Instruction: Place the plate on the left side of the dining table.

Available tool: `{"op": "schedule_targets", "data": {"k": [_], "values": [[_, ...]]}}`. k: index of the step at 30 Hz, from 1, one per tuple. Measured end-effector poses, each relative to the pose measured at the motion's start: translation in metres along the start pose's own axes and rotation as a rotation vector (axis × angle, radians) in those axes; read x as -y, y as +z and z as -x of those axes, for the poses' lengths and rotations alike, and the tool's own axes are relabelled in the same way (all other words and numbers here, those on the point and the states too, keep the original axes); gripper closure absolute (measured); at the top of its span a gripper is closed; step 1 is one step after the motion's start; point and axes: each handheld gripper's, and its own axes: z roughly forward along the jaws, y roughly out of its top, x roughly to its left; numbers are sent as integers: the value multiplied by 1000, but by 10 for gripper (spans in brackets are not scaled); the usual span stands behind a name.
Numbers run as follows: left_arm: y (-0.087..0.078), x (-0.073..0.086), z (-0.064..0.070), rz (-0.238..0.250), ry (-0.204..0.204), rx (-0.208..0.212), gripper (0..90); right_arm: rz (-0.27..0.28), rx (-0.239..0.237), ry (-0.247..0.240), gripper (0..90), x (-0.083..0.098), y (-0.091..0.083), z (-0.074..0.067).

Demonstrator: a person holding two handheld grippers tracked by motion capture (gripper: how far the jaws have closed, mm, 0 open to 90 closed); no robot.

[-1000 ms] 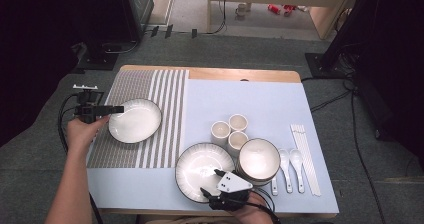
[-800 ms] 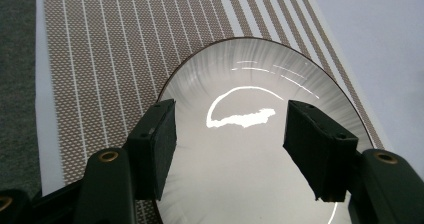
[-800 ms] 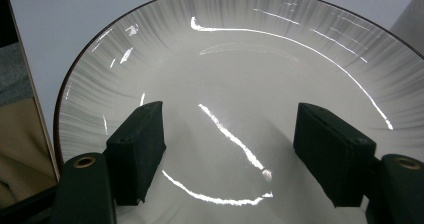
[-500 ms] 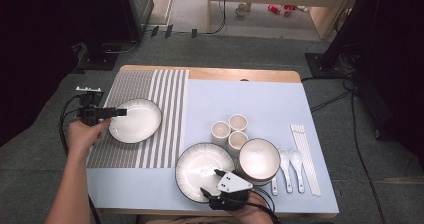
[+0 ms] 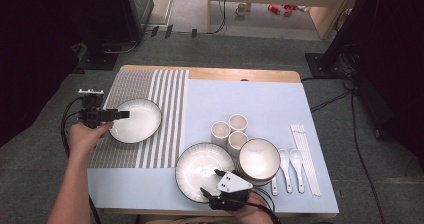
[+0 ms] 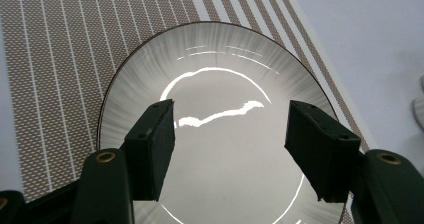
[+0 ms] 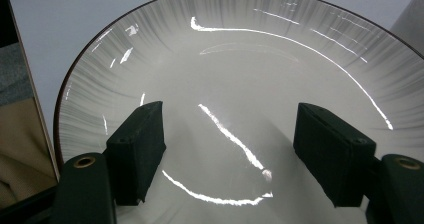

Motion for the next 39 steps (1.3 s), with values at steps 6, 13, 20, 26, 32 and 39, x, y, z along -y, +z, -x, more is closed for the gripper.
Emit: {"op": "schedule_targets", "data": {"k": [6, 13, 20, 26, 32, 39], "values": [[-2, 1, 5, 10, 8, 10, 363, 0, 0, 0, 285, 0, 0, 0], [-1, 3, 13, 10, 26, 5, 353, 0, 0, 0, 285, 0, 0, 0], [-4, 6, 20, 6, 21, 8, 360, 0, 0, -1, 285, 0, 0, 0], [-5, 8, 27, 4, 45, 9, 360, 0, 0, -1, 285, 0, 0, 0], [-6, 10, 31, 11, 56, 22, 343, 0, 0, -1, 285, 0, 0, 0], [-5, 13, 35, -3, 78, 17, 308, 0, 0, -1, 285, 0, 0, 0]]}}
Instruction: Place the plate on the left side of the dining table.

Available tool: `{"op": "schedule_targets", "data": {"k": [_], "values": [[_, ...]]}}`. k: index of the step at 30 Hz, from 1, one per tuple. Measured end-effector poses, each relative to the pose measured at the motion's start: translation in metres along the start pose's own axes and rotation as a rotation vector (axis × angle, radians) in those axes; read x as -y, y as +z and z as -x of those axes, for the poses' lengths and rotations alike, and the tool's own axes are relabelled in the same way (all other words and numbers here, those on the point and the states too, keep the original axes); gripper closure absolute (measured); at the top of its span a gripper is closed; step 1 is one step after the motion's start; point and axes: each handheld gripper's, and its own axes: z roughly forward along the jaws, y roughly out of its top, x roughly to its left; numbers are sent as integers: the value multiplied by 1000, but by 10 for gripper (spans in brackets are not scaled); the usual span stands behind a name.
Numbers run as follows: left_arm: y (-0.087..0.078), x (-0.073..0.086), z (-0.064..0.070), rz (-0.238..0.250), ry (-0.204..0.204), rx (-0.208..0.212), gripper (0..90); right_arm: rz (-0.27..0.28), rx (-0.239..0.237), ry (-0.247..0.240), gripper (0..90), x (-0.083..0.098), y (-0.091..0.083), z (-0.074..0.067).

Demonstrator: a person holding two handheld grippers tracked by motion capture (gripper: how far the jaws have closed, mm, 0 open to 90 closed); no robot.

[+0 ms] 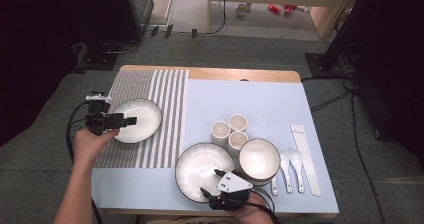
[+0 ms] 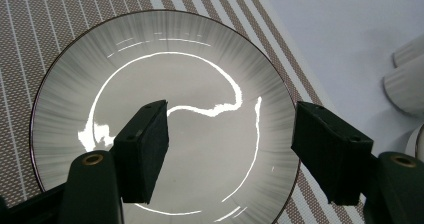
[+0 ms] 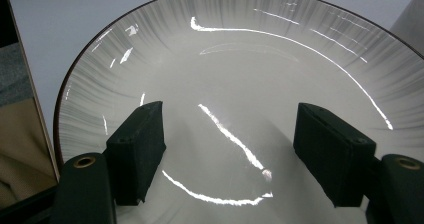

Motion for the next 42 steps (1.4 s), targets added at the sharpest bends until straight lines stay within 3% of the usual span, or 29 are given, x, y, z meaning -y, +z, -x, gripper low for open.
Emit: {"op": "schedule_targets", "data": {"k": [6, 15, 27, 33, 36, 42], "values": [[0, 3, 5, -5, 24, 7, 304, 0, 0, 0, 285, 0, 0, 0], [5, 9, 16, -44, 69, -27, 301, 0, 0, 1, 285, 0, 0, 0], [5, 16, 21, -29, 71, -15, 304, 0, 0, 1, 285, 0, 0, 0], [7, 18, 27, -15, 82, -62, 342, -2, 0, 1, 285, 0, 0, 0], [8, 19, 26, -10, 74, -15, 330, -2, 0, 1, 285, 0, 0, 0], [6, 22, 28, -7, 73, -5, 303, -2, 0, 1, 285, 0, 0, 0]]}}
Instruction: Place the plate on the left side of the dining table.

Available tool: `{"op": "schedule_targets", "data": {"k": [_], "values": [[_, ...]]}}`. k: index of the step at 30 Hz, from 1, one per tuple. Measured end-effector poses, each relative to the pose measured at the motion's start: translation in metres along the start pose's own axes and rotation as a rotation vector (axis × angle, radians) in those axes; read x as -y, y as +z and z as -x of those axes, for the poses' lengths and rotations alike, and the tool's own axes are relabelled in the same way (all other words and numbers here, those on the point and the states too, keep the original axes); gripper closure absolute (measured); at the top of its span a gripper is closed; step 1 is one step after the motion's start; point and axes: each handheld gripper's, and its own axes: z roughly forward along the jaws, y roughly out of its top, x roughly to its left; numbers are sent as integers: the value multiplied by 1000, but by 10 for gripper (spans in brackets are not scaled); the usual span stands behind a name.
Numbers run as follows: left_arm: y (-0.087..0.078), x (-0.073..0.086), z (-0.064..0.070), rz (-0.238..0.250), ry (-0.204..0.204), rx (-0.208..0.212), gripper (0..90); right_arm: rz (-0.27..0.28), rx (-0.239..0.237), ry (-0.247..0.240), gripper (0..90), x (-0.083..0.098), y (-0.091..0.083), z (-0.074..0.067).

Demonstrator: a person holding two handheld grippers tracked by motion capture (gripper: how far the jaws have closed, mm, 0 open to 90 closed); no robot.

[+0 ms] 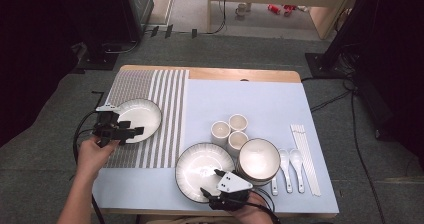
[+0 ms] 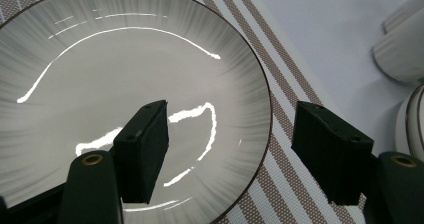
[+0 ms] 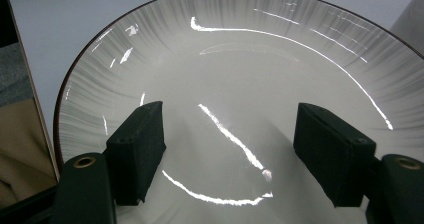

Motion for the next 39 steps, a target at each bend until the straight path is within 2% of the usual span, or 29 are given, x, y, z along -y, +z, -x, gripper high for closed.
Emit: {"op": "schedule_targets", "data": {"k": [8, 20, 22, 25, 31, 35, 39], "values": [[2, 3, 3, -24, 10, -17, 281, 0, 0, 0, 285, 0, 0, 0], [3, 10, 14, -11, 59, -20, 283, 0, 0, 0, 285, 0, 0, 0], [2, 10, 15, -1, 71, -11, 283, 0, 0, 0, 284, 0, 0, 0], [2, 10, 16, 11, 56, 6, 283, 0, 0, 0, 284, 0, 0, 0], [5, 14, 23, -6, 86, 3, 285, 0, 0, 0, 285, 0, 0, 0], [6, 17, 25, -10, 84, 23, 284, 0, 0, 0, 285, 0, 0, 0], [6, 21, 27, -13, 83, 21, 283, 0, 0, 0, 284, 0, 0, 0]]}}
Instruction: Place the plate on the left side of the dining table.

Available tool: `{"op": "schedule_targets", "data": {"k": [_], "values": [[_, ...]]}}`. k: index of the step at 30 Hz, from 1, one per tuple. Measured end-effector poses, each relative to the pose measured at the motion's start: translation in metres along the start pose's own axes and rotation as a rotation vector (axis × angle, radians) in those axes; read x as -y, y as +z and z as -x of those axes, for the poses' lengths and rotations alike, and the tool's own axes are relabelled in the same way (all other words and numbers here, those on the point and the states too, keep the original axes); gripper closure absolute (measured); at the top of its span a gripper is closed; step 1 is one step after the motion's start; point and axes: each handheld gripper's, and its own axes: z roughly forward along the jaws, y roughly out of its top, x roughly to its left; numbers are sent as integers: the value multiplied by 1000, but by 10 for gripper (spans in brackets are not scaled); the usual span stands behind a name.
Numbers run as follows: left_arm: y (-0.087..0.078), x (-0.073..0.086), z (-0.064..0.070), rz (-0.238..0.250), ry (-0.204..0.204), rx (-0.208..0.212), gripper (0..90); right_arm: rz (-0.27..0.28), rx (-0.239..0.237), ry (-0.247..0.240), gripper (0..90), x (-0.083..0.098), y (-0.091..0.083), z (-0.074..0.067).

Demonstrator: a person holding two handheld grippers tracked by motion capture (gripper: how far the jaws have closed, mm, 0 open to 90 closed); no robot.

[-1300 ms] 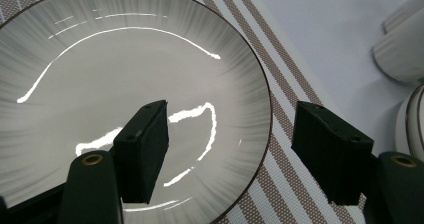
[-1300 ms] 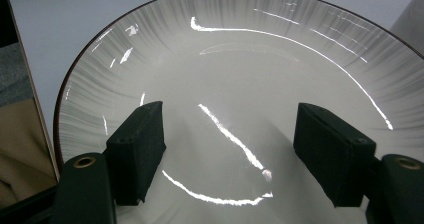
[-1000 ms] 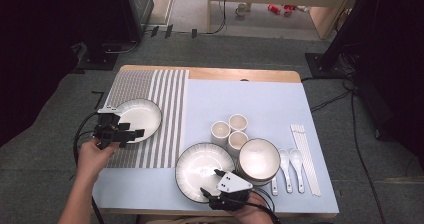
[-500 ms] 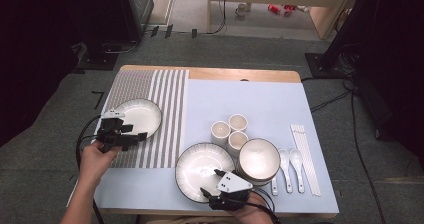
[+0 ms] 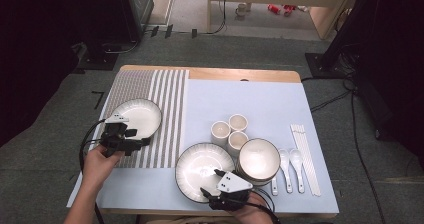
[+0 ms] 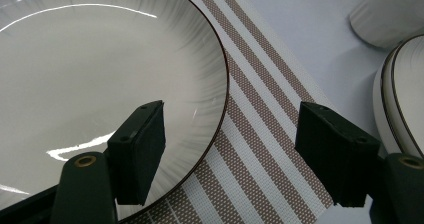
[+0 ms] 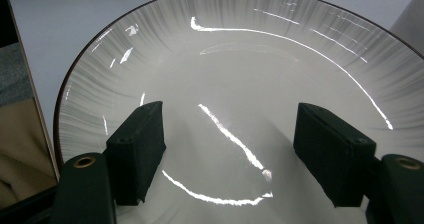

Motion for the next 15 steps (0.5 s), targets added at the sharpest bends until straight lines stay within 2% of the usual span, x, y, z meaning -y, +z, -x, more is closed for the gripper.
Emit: {"op": "schedule_targets", "data": {"k": [6, 15], "values": [[-1, 4, 2, -5, 10, 24, 280, 0, 0, 0, 285, 0, 0, 0], [-4, 8, 8, 4, 34, 18, 281, 0, 0, 0, 285, 0, 0, 0]]}}
